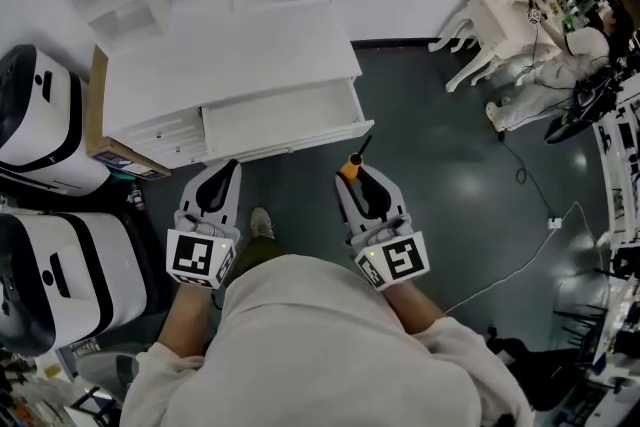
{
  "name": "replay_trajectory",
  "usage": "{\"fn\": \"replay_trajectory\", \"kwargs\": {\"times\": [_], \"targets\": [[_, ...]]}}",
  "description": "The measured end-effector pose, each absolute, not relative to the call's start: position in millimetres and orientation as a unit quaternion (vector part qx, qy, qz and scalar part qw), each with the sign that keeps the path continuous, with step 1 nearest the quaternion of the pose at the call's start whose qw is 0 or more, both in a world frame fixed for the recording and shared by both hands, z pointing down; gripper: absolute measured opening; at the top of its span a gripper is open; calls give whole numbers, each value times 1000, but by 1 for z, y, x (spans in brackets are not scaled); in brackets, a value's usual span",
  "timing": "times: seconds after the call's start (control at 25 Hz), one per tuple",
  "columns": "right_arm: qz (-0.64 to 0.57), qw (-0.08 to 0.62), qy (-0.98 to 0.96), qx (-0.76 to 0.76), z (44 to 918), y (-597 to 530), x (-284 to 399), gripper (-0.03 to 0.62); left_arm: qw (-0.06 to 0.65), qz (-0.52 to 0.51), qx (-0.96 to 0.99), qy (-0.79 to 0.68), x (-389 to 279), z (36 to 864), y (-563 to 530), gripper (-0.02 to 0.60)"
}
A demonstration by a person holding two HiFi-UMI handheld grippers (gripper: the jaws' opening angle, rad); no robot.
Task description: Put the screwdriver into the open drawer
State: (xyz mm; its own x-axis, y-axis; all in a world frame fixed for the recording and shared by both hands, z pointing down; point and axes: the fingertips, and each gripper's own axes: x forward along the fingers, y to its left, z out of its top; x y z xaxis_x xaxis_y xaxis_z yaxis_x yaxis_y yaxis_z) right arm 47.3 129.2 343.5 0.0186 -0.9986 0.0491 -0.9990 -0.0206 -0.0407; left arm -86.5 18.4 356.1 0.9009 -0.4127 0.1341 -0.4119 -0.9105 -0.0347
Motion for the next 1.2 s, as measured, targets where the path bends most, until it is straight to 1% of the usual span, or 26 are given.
{"fn": "replay_trajectory", "kwargs": {"times": [0.56, 0.92, 1.2], "targets": [[44, 17, -669, 742, 352, 34, 72, 120, -8, -74, -982, 176, -68, 360, -85, 5], [49, 24, -669, 741, 359, -5, 94, 120, -13, -83, -980, 178, -52, 366, -120, 5], [42, 65, -716, 693, 379, -33, 123, 120, -14, -94, -970, 225, -29, 375, -129, 5]]}}
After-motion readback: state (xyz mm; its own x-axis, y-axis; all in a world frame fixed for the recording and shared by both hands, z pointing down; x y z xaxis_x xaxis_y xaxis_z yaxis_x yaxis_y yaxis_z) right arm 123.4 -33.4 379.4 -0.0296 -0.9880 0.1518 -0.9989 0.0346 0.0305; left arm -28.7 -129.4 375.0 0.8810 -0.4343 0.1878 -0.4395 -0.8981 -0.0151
